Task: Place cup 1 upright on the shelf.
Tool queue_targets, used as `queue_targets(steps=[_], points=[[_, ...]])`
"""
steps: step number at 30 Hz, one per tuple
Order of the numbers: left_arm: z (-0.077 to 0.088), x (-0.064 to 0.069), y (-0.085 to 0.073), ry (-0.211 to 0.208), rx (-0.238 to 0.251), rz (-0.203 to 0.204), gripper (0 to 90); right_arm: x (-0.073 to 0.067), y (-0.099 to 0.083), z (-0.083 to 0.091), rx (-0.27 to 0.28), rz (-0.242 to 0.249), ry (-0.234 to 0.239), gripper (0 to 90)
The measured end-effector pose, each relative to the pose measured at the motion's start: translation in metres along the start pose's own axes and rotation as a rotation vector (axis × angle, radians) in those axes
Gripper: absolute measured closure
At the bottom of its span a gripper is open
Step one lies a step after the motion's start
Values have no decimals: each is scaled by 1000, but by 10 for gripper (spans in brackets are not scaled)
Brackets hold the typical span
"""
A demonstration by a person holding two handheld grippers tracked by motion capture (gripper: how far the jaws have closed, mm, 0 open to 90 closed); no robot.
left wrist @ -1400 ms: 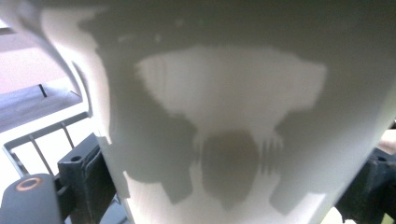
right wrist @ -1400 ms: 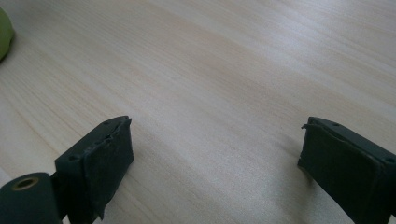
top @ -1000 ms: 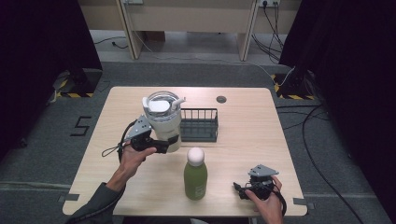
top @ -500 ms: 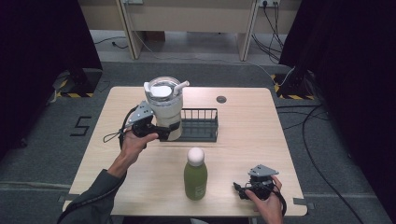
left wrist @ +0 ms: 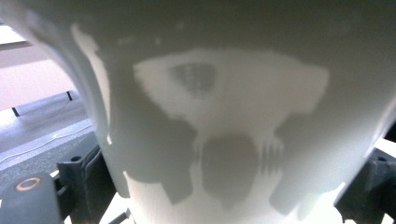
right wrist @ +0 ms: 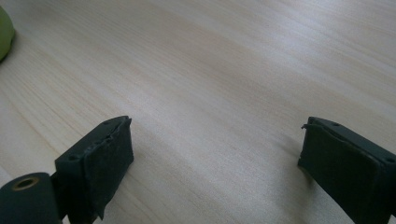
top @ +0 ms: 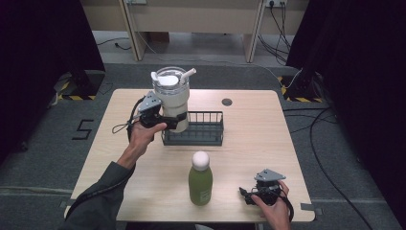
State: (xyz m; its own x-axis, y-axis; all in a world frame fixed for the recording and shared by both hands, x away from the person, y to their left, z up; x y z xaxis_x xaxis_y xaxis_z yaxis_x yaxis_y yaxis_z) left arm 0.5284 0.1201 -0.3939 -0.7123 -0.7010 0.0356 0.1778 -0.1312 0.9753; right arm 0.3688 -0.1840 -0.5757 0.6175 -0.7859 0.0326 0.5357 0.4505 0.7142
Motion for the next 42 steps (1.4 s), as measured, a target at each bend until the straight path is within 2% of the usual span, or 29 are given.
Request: queue_targets(steps=[8, 11, 12, 14, 16, 17, 18, 19, 20, 21, 22, 25, 26, 29, 31, 32, 33, 34, 35, 36, 37, 38, 41, 42], points=[[-16, -11, -5, 14, -7, 25, 101, 0, 0, 0, 0, 1, 1, 96], [-20, -16, -8, 26, -12, 16, 101, 0, 0, 0, 0, 1, 1, 96], [-22, -16, -8, 27, -1, 35, 101, 0, 0, 0, 0, 1, 1, 96], [-25, -18, -10, 27, 4, 44, 101, 0, 0, 0, 0, 1, 1, 96], [-26, -20, -11, 30, 3, 46, 101, 0, 0, 0, 0, 1, 1, 96], [-26, -22, -13, 32, -13, 27, 101, 0, 0, 0, 0, 1, 1, 96], [-28, -22, -13, 32, 6, 49, 101, 0, 0, 0, 0, 2, 1, 96], [-28, -24, -16, 31, -14, 30, 101, 0, 0, 0, 0, 2, 1, 96], [-29, -22, -16, 28, 1, 51, 101, 0, 0, 0, 0, 2, 1, 96], [-29, -24, -18, 30, -17, 30, 101, 0, 0, 0, 0, 2, 1, 96], [-30, -23, -19, 32, -2, 45, 101, 0, 0, 0, 0, 2, 1, 96], [-32, -25, -23, 39, -2, 50, 101, 0, 0, 0, 0, 5, 2, 96], [-31, -27, -25, 39, -18, 34, 101, 0, 0, 0, 1, 6, 2, 96], [-33, -25, -25, 38, 0, 59, 101, 0, 0, 0, 0, 5, 2, 96], [-33, -26, -28, 40, -9, 47, 101, 0, 0, 0, 0, 6, 2, 96], [-33, -26, -30, 29, -29, 36, 101, 0, 0, 0, 0, 6, 2, 96], [-35, -26, -29, 43, -11, 46, 100, 0, 0, 0, 0, 5, 2, 96], [-34, -28, -32, 44, -28, 27, 101, 0, 0, 0, 1, 6, 2, 96], [-35, -26, -33, 31, -31, 42, 100, 0, 0, 0, 2, 6, 2, 96], [-35, -28, -34, 42, -29, 32, 101, 0, 0, 0, 2, 5, 2, 96], [-37, -27, -34, 42, -11, 53, 100, 0, 0, 0, 2, 5, 2, 96], [-38, -27, -35, 42, -8, 58, 101, 0, 0, 0, 2, 6, 2, 96], [-39, -28, -38, 43, -11, 56, 100, 0, 0, 0, 2, 6, 2, 96], [-38, -29, -40, 43, -33, 33, 100, 0, 0, 0, 2, 6, 2, 96]])
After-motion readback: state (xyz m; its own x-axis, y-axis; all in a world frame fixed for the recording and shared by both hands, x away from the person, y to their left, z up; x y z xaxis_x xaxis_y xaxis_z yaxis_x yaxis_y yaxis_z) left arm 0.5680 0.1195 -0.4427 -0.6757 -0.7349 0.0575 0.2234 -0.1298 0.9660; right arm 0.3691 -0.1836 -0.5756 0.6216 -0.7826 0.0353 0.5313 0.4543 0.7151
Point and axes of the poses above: each handheld gripper's, and its own axes: z roughly backward along the jaws, y roughly out of its top, x roughly to its right, the point moved 8 cm from there along -z, roughly forward along the jaws, and after that the axes turned 2 degrees about z, right-handed, at the moved point
